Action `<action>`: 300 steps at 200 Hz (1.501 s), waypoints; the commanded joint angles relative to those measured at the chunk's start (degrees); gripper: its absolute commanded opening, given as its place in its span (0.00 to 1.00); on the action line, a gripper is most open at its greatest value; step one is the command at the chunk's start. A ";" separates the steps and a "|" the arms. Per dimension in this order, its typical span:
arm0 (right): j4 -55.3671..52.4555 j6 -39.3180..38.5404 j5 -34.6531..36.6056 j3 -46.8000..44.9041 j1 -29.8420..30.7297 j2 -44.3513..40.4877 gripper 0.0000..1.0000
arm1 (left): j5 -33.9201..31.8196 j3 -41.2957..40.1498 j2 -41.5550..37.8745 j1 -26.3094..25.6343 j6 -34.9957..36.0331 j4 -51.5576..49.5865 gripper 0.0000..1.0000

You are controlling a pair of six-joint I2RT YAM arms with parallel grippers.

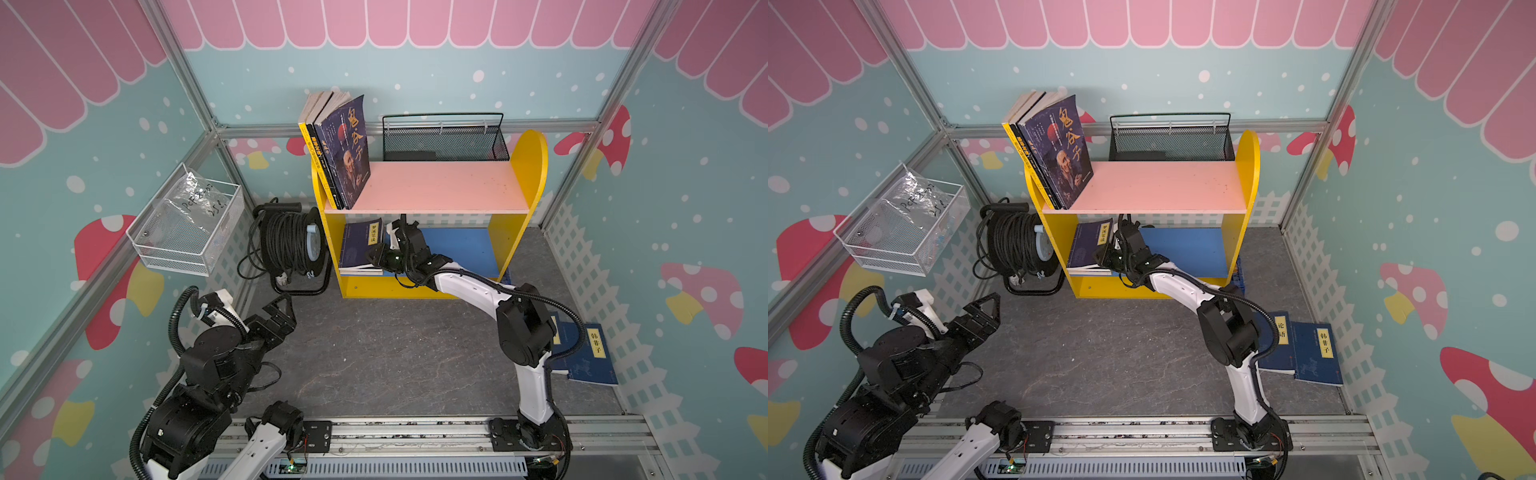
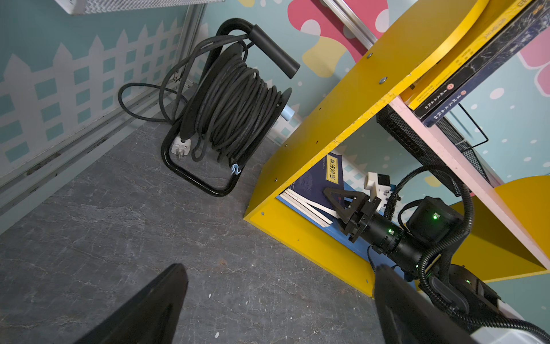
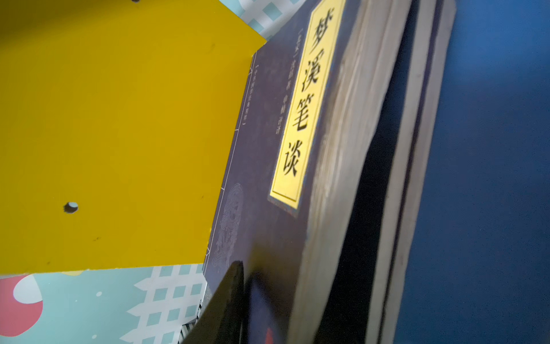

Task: Stacking books/files
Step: Place the book on the bookshelf.

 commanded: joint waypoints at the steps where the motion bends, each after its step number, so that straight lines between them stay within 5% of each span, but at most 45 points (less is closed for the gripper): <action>1: -2.42 -1.92 1.42 1.63 0.17 1.72 0.33 | -0.33 -0.53 -0.53 0.13 -0.11 0.23 0.99; 133: -2.44 -1.21 0.51 1.78 -0.44 2.73 0.33 | -0.18 -0.32 -0.27 0.19 0.28 0.05 0.99; 227: -6.88 -3.01 1.76 3.34 -0.18 2.58 0.68 | -0.08 -0.80 -0.25 0.18 0.03 0.09 0.99; 300: -16.28 -7.27 6.70 10.01 2.34 4.54 0.75 | 0.45 -1.02 -0.31 0.20 -0.23 0.14 0.99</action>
